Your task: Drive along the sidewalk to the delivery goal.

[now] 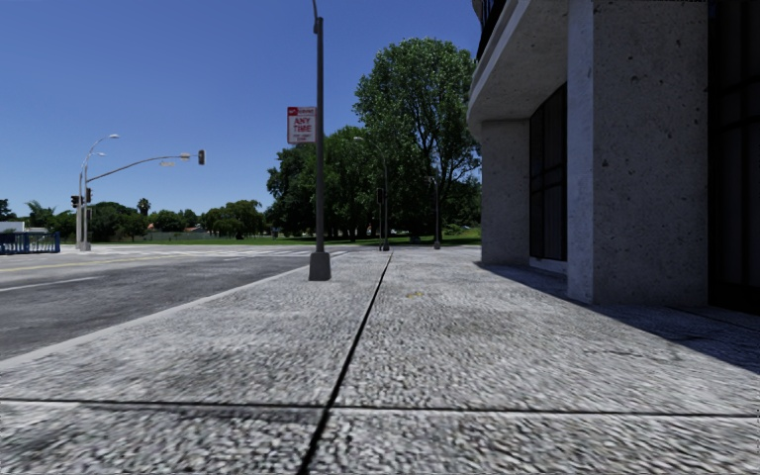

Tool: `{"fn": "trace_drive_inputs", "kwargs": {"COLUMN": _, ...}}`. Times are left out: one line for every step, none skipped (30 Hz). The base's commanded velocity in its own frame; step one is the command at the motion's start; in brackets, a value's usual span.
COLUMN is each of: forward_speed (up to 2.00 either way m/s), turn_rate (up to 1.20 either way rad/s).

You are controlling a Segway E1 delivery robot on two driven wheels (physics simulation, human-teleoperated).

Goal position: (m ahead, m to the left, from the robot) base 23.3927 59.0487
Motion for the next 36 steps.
{"fn": "trace_drive_inputs", "kwargs": {"forward_speed": 2.0, "turn_rate": 0.0}}
{"fn": "trace_drive_inputs", "kwargs": {"forward_speed": 2.0, "turn_rate": 0.0}}
{"fn": "trace_drive_inputs", "kwargs": {"forward_speed": 2.0, "turn_rate": 0.0}}
{"fn": "trace_drive_inputs", "kwargs": {"forward_speed": 2.0, "turn_rate": 0.0}}
{"fn": "trace_drive_inputs", "kwargs": {"forward_speed": 2.0, "turn_rate": 0.0}}
{"fn": "trace_drive_inputs", "kwargs": {"forward_speed": 2.0, "turn_rate": 0.0}}
{"fn": "trace_drive_inputs", "kwargs": {"forward_speed": 2.0, "turn_rate": 0.0}}
{"fn": "trace_drive_inputs", "kwargs": {"forward_speed": 2.0, "turn_rate": 0.0}}
{"fn": "trace_drive_inputs", "kwargs": {"forward_speed": 2.0, "turn_rate": 0.0}}
{"fn": "trace_drive_inputs", "kwargs": {"forward_speed": 2.0, "turn_rate": 0.0}}
{"fn": "trace_drive_inputs", "kwargs": {"forward_speed": 2.0, "turn_rate": 0.0}}
{"fn": "trace_drive_inputs", "kwargs": {"forward_speed": 2.0, "turn_rate": 0.0}}
{"fn": "trace_drive_inputs", "kwargs": {"forward_speed": 2.0, "turn_rate": 0.0}}
{"fn": "trace_drive_inputs", "kwargs": {"forward_speed": 2.0, "turn_rate": 0.0}}
{"fn": "trace_drive_inputs", "kwargs": {"forward_speed": 2.0, "turn_rate": 0.0}}
{"fn": "trace_drive_inputs", "kwargs": {"forward_speed": 2.0, "turn_rate": 0.0}}
{"fn": "trace_drive_inputs", "kwargs": {"forward_speed": 2.0, "turn_rate": 0.0}}
{"fn": "trace_drive_inputs", "kwargs": {"forward_speed": 2.0, "turn_rate": 0.0}}
{"fn": "trace_drive_inputs", "kwargs": {"forward_speed": 2.0, "turn_rate": 0.0}}
{"fn": "trace_drive_inputs", "kwargs": {"forward_speed": 2.0, "turn_rate": 0.0}}
{"fn": "trace_drive_inputs", "kwargs": {"forward_speed": 2.0, "turn_rate": 0.0}}
{"fn": "trace_drive_inputs", "kwargs": {"forward_speed": 2.0, "turn_rate": 0.0}}
{"fn": "trace_drive_inputs", "kwargs": {"forward_speed": 2.0, "turn_rate": 0.0}}
{"fn": "trace_drive_inputs", "kwargs": {"forward_speed": 2.0, "turn_rate": 0.0}}
{"fn": "trace_drive_inputs", "kwargs": {"forward_speed": 2.0, "turn_rate": 0.0}}
{"fn": "trace_drive_inputs", "kwargs": {"forward_speed": 2.0, "turn_rate": 0.0}}
{"fn": "trace_drive_inputs", "kwargs": {"forward_speed": 2.0, "turn_rate": 0.0}}
{"fn": "trace_drive_inputs", "kwargs": {"forward_speed": 2.0, "turn_rate": 0.0}}
{"fn": "trace_drive_inputs", "kwargs": {"forward_speed": 2.0, "turn_rate": 0.0}}
{"fn": "trace_drive_inputs", "kwargs": {"forward_speed": 2.0, "turn_rate": 0.0}}
{"fn": "trace_drive_inputs", "kwargs": {"forward_speed": 2.0, "turn_rate": 0.0}}
{"fn": "trace_drive_inputs", "kwargs": {"forward_speed": 2.0, "turn_rate": 0.0}}
{"fn": "trace_drive_inputs", "kwargs": {"forward_speed": 2.0, "turn_rate": 0.0}}
{"fn": "trace_drive_inputs", "kwargs": {"forward_speed": 2.0, "turn_rate": 0.0}}
{"fn": "trace_drive_inputs", "kwargs": {"forward_speed": 2.0, "turn_rate": 0.0}}
{"fn": "trace_drive_inputs", "kwargs": {"forward_speed": 2.0, "turn_rate": 0.0}}
